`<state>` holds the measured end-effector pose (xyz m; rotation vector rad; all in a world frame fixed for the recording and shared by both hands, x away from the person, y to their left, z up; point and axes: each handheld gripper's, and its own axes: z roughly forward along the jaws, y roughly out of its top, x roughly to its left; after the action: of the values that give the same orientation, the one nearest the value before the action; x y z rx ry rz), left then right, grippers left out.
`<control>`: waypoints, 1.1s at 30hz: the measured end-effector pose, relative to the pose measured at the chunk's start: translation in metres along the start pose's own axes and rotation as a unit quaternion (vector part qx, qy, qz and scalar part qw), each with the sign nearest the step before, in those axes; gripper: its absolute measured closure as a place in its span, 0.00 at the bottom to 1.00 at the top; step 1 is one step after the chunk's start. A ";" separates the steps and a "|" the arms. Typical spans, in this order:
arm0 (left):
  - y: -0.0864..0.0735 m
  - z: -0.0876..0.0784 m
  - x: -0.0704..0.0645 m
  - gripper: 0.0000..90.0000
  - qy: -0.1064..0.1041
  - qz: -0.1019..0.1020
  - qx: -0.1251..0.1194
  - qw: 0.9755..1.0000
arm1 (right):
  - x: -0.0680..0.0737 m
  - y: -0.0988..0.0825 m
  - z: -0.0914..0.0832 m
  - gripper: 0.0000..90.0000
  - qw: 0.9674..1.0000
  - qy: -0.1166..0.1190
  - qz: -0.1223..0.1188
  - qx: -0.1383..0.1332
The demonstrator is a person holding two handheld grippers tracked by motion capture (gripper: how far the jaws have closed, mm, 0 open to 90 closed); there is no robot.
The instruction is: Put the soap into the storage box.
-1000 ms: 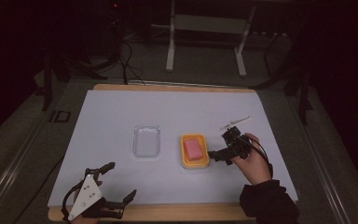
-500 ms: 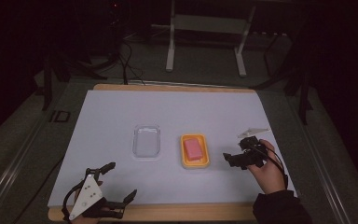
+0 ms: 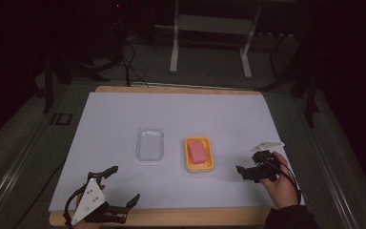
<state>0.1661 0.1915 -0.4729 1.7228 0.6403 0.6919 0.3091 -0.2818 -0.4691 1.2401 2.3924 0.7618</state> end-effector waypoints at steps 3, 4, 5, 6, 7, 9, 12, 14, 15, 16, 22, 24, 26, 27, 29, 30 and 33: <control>0.000 0.000 0.000 0.00 0.000 0.000 0.002 1.000 | -0.002 -0.009 -0.001 0.15 1.000 0.001 0.005 -0.001; 0.000 0.001 0.000 0.00 0.000 0.000 0.002 1.000 | -0.002 -0.009 -0.001 0.15 1.000 0.001 0.005 -0.001; 0.000 0.001 0.000 0.00 0.001 0.001 0.003 1.000 | -0.003 -0.010 -0.002 0.15 1.000 0.000 0.005 -0.003; 0.000 0.001 0.000 0.00 0.001 0.001 0.002 1.000 | -0.003 -0.013 -0.002 0.15 1.000 -0.002 0.003 -0.005; 0.000 0.001 0.000 0.00 0.001 0.001 0.003 1.000 | -0.004 -0.016 -0.001 0.15 1.000 -0.005 -0.006 -0.011; 0.000 0.001 0.000 0.00 0.001 0.001 0.002 1.000 | -0.005 -0.017 -0.001 0.15 1.000 -0.009 -0.009 -0.017; -0.001 0.001 0.000 0.00 0.002 0.001 0.003 1.000 | -0.008 -0.020 0.001 0.15 1.000 -0.010 -0.010 -0.024; -0.001 0.001 0.000 0.00 0.003 0.000 0.005 1.000 | -0.009 -0.021 0.002 0.15 1.000 -0.011 -0.010 -0.024; -0.001 0.001 0.000 0.00 0.003 0.000 0.005 1.000 | -0.009 -0.022 0.002 0.15 1.000 -0.012 -0.009 -0.024; -0.001 0.002 0.001 0.00 0.002 0.000 0.005 1.000 | -0.010 -0.023 0.003 0.15 1.000 -0.010 -0.009 -0.023; -0.001 0.002 0.001 0.00 0.001 -0.002 0.007 1.000 | -0.014 -0.026 0.006 0.15 1.000 -0.007 0.001 -0.021; -0.001 0.002 0.001 0.00 0.000 -0.002 0.007 1.000 | -0.016 -0.027 0.006 0.15 1.000 -0.007 0.005 -0.020; -0.001 0.002 0.001 0.00 0.000 -0.003 0.007 1.000 | -0.017 -0.028 0.007 0.15 1.000 -0.004 0.010 -0.018; -0.001 0.002 0.001 0.00 0.000 -0.003 0.007 1.000 | -0.018 -0.028 0.007 0.15 1.000 -0.004 0.011 -0.018; -0.001 0.002 0.001 0.00 -0.001 -0.002 0.007 1.000 | -0.018 -0.029 0.007 0.15 1.000 -0.003 0.016 -0.017; -0.001 0.002 0.001 0.00 -0.001 -0.003 0.007 1.000 | -0.018 -0.029 0.008 0.15 1.000 0.001 0.019 -0.017; -0.001 0.003 0.001 0.00 -0.001 -0.003 0.007 1.000 | -0.018 -0.029 0.009 0.15 1.000 0.004 0.021 -0.013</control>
<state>0.1684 0.1906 -0.4744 1.7334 0.6508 0.6823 0.3053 -0.3080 -0.4924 1.2829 2.3618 0.8093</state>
